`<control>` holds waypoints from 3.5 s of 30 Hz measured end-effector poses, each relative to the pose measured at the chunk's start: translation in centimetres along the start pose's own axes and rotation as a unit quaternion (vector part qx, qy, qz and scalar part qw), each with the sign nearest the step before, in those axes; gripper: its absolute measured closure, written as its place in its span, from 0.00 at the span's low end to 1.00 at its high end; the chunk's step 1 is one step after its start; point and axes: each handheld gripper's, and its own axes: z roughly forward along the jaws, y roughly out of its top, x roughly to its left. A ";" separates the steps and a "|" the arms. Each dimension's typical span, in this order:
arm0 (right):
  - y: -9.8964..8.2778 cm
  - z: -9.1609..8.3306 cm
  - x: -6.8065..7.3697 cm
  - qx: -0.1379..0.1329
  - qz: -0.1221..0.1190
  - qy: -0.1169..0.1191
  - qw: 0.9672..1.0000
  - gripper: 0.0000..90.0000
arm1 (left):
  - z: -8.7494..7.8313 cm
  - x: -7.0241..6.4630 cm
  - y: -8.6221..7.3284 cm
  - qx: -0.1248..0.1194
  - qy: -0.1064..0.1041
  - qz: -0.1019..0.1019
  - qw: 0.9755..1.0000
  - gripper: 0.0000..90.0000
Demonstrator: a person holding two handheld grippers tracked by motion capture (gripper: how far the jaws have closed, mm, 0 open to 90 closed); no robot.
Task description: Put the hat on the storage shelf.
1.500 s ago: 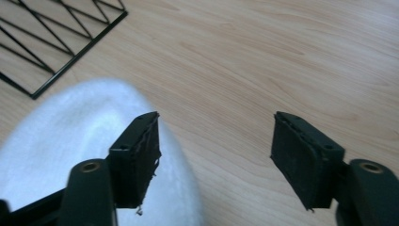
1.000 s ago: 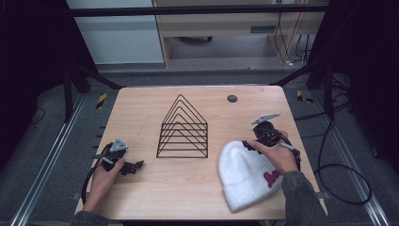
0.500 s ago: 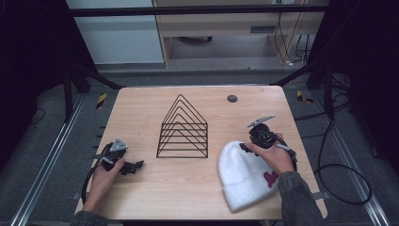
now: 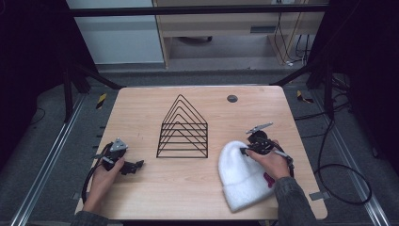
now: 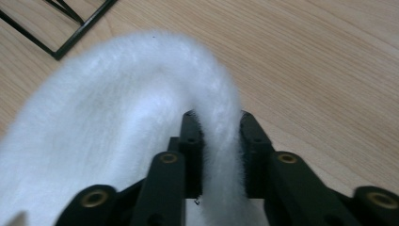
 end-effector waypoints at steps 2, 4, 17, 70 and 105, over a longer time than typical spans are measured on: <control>-0.1 -0.3 0.1 -0.007 0.003 0.004 1.000 0.89 | 0.0 0.0 0.0 -0.001 0.001 0.000 1.000 0.00; -0.2 -0.8 0.3 -0.021 0.003 0.003 1.000 0.91 | 0.0 -0.1 0.1 -0.001 0.004 0.000 1.000 0.00; -1.4 -7.3 2.4 -0.133 -0.030 -0.030 0.990 0.91 | -2.4 -0.9 1.1 -0.050 0.047 -0.008 0.998 0.06; 18.8 -21.2 9.4 -0.328 -0.095 -0.087 0.936 0.92 | -10.2 -7.2 19.4 -0.136 -0.034 0.119 0.983 0.06; 26.2 -18.7 17.8 -0.352 -0.121 -0.018 0.928 0.92 | -8.7 -5.8 19.6 -0.150 -0.050 0.069 0.985 0.12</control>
